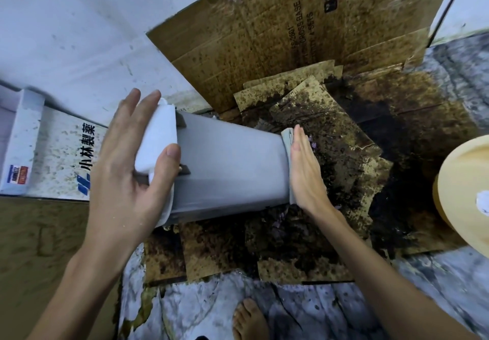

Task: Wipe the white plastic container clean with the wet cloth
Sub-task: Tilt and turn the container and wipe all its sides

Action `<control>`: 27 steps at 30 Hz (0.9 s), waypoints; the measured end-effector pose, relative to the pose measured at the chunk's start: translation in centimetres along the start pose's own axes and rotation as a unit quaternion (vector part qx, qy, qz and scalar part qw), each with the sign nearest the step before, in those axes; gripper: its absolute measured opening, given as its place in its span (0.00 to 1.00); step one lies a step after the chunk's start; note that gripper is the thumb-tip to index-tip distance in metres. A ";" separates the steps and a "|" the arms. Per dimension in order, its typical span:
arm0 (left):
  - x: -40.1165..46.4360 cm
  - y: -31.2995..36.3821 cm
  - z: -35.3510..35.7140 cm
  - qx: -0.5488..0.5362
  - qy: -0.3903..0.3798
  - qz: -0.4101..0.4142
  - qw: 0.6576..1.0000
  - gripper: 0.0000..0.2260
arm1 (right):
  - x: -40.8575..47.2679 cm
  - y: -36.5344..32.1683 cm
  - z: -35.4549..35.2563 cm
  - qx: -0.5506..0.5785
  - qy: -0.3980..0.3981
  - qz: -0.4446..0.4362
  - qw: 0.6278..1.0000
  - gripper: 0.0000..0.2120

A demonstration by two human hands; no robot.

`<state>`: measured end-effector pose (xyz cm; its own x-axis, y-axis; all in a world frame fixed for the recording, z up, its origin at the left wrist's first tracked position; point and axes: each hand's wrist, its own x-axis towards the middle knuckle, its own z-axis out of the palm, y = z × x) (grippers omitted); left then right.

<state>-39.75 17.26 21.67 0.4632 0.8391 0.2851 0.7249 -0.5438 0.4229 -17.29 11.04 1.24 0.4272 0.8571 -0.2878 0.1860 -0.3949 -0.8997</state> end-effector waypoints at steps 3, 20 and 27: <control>0.0 0.2 0.0 0.002 0.005 -0.002 1.000 0.27 | -0.8 -2.4 0.4 -0.026 -0.003 0.002 1.000 0.35; -0.2 -1.0 -0.1 0.015 -0.003 0.008 1.000 0.26 | -3.3 -7.8 2.8 -0.055 -0.038 -0.238 0.969 0.28; 0.0 -0.5 0.2 0.003 -0.001 0.004 1.000 0.26 | -2.5 -6.9 1.7 -0.035 -0.042 -0.146 0.988 0.26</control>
<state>-40.03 17.52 21.29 0.4700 0.8351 0.2860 0.7247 -0.5500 0.4150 -21.16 12.16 7.59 0.2711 0.9614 -0.0481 0.3530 -0.1458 -0.9242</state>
